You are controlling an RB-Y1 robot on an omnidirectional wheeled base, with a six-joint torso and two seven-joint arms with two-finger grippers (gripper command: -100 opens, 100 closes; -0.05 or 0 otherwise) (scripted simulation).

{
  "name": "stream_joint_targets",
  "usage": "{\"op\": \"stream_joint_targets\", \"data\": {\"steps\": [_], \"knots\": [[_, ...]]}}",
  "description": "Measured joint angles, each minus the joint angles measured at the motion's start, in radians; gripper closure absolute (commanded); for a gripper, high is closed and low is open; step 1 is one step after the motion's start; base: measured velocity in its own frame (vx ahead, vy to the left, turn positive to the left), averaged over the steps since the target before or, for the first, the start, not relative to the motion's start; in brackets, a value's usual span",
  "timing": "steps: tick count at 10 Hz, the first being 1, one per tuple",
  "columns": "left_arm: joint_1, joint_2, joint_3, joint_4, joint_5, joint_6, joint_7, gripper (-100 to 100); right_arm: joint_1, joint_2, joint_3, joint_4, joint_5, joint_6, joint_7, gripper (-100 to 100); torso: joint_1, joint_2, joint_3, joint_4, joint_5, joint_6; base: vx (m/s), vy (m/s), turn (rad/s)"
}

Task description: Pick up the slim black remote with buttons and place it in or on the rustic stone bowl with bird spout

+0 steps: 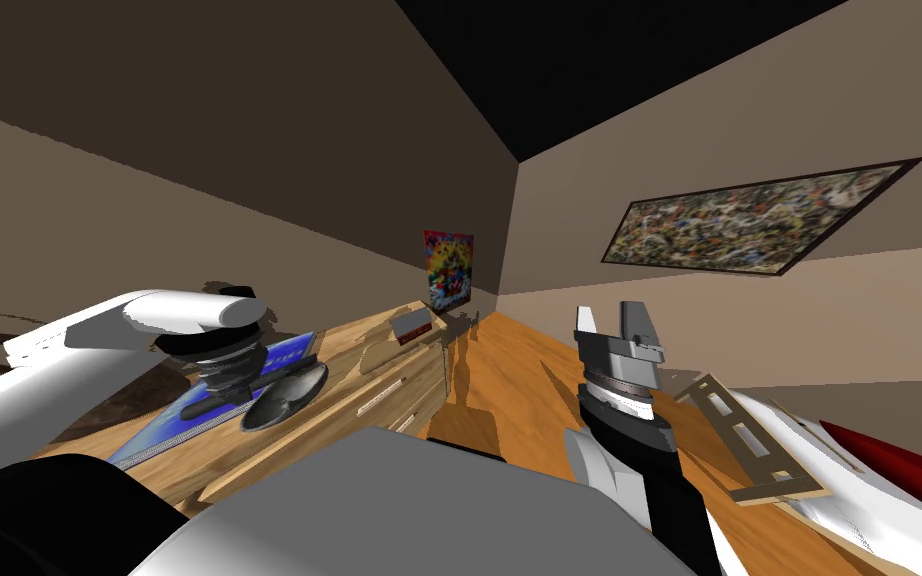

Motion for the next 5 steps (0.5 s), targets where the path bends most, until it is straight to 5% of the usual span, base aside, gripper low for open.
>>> {"op": "stream_joint_targets", "data": {"steps": [2, 3, 4, 5], "knots": [[0.000, 0.000, 0.000, 0.000, 0.000, 0.000, 0.000, -100, 0.000, 0.000, 0.000, 0.000, 0.000, 0.000, 0.000, 0, 0.000, 0.000, 0.000, 0.000, 0.000, 0.000, 0.000, 0.000, 0.000], [0.000, 0.000, 0.000, 0.000, 0.000, 0.000, 0.000, 0, 0.000, 0.000, 0.000, 0.000, 0.000, 0.000, 0.000, 0, 0.000, 0.000, 0.000, 0.000, 0.000, 0.000, 0.000, 0.000, 0.000], [0.000, 0.000, 0.000, 0.000, 0.000, 0.000, 0.000, -100, 0.000, 0.000, 0.000, 0.000, 0.000, 0.000, 0.000, 0, 0.000, 0.000, 0.000, 0.000, 0.000, 0.000, 0.014, -0.010, 0.070], [0.004, 0.021, 0.008, 0.007, 0.018, 0.003, -0.001, -100, 0.000, 0.000, 0.000, 0.000, 0.000, 0.000, 0.000, 0, 0.000, 0.000, 0.000, 0.000, 0.000, 0.000, 0.023, -0.016, 0.065]]}}
